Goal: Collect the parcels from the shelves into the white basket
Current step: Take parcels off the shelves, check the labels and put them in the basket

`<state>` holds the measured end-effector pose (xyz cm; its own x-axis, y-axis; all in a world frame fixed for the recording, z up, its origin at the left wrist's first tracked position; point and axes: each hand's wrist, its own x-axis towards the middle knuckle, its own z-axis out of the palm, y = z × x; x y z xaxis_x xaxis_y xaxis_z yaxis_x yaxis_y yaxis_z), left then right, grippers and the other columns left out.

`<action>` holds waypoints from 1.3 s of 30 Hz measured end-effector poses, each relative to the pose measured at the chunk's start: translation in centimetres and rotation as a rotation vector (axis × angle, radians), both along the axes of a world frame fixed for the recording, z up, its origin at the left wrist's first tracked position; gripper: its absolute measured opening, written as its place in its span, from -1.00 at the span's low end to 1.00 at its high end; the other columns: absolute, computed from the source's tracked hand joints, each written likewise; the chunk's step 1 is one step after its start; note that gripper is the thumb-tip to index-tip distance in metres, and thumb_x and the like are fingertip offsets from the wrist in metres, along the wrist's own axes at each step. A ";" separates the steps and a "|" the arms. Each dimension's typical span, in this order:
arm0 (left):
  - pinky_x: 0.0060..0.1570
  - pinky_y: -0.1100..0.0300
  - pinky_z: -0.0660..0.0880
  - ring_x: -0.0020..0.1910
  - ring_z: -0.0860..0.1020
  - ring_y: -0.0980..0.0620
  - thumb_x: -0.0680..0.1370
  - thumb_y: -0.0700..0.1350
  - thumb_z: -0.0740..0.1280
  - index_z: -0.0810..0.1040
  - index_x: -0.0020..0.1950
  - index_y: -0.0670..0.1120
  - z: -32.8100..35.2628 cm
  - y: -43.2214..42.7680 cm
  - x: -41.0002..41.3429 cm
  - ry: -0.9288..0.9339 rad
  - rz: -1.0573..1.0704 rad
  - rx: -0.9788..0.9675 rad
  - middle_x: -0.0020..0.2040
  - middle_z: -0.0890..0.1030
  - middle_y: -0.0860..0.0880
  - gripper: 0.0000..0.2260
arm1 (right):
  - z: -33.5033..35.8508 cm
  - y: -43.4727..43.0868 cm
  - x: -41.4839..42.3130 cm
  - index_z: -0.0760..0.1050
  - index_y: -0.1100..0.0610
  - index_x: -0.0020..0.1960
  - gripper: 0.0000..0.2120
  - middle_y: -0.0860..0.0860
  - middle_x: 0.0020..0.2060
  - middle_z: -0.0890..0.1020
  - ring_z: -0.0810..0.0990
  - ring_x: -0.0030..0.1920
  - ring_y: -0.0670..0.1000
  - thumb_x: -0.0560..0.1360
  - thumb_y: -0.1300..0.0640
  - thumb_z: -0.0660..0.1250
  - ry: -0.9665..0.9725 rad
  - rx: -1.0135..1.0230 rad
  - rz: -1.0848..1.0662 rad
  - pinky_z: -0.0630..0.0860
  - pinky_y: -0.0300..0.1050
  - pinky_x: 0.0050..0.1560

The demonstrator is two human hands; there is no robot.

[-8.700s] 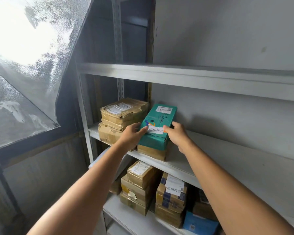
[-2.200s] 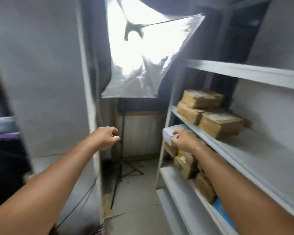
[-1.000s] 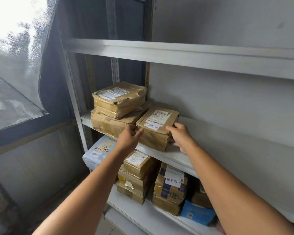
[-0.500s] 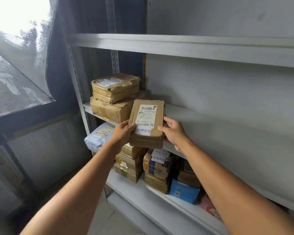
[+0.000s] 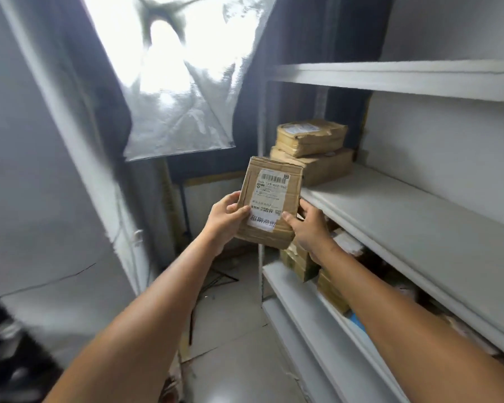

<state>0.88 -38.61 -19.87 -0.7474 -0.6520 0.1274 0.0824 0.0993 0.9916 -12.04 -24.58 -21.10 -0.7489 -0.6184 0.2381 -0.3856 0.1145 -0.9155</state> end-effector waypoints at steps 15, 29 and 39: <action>0.20 -0.09 0.51 0.10 0.62 -0.06 0.57 -0.13 0.33 0.55 0.22 0.00 -12.0 5.1 27.8 -0.186 0.496 0.096 0.10 0.66 -0.04 -0.77 | -7.6 0.1 22.9 0.41 -0.01 0.40 -0.49 -0.21 0.08 0.63 0.57 0.12 -0.24 0.51 0.30 0.36 -0.120 0.104 0.597 0.49 -0.22 0.24; 0.24 -0.03 0.47 0.17 0.56 -0.03 0.56 -0.15 0.36 0.51 0.32 -0.12 -16.8 22.6 42.3 -0.385 1.081 0.112 0.16 0.63 -0.05 -0.67 | -13.8 5.9 36.0 0.44 -0.19 0.21 -0.53 -0.24 0.06 0.60 0.55 0.21 -0.07 0.49 0.30 0.40 -0.146 0.249 1.151 0.45 0.04 0.32; 0.07 0.13 0.53 0.07 0.57 0.11 0.57 -0.12 0.33 0.47 0.35 0.12 -20.5 36.2 49.9 -0.365 1.401 0.352 0.08 0.63 0.14 -0.64 | -18.5 12.6 45.8 0.48 -0.26 0.15 -0.56 -0.28 0.05 0.63 0.57 0.13 -0.18 0.47 0.24 0.42 -0.109 0.399 1.459 0.50 0.02 0.27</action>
<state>50.83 -2.45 -40.41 0.5423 -0.8060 -0.2371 -0.1269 -0.3575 0.9252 33.74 -11.97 -39.56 0.5557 -0.8205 -0.1339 -0.3118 -0.0564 -0.9485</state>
